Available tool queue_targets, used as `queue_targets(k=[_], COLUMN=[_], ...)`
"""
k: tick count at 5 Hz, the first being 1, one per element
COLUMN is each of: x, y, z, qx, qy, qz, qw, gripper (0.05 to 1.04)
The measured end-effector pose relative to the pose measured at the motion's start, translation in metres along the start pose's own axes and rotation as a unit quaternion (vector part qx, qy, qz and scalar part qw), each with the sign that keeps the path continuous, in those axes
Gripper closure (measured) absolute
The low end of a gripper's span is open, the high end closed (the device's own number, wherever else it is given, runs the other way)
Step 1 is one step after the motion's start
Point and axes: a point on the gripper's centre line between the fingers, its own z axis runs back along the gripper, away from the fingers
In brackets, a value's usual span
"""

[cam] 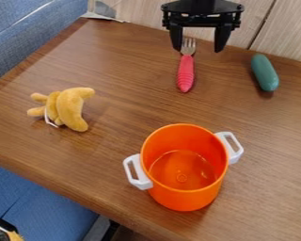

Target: Move the pink fork between the toy and orange pot

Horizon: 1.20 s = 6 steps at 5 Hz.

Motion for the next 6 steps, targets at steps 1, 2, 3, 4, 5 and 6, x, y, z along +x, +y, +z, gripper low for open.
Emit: queue_targets(k=[1,2,3,4,5,6], x=[-0.001,-0.003,-0.006,-0.004,-0.002,-0.003], y=[0.006,0.008,0.011,0.019,0.021,0.019], z=[-0.011,-0.025,-0.032,-0.036,-0.037,-0.038], qx=[0.029,0.049,0.057,0.065,0.063,0.051], qy=[0.015,0.031,0.045,0.049,0.047,0.052], qz=[0.005,0.008,0.009,0.019,0.019,0.017], qw=[0.9994,0.9983,0.9973,0.9965,0.9967,0.9972], gripper=[0.082,0.082,0.096,0.180,0.476,0.737])
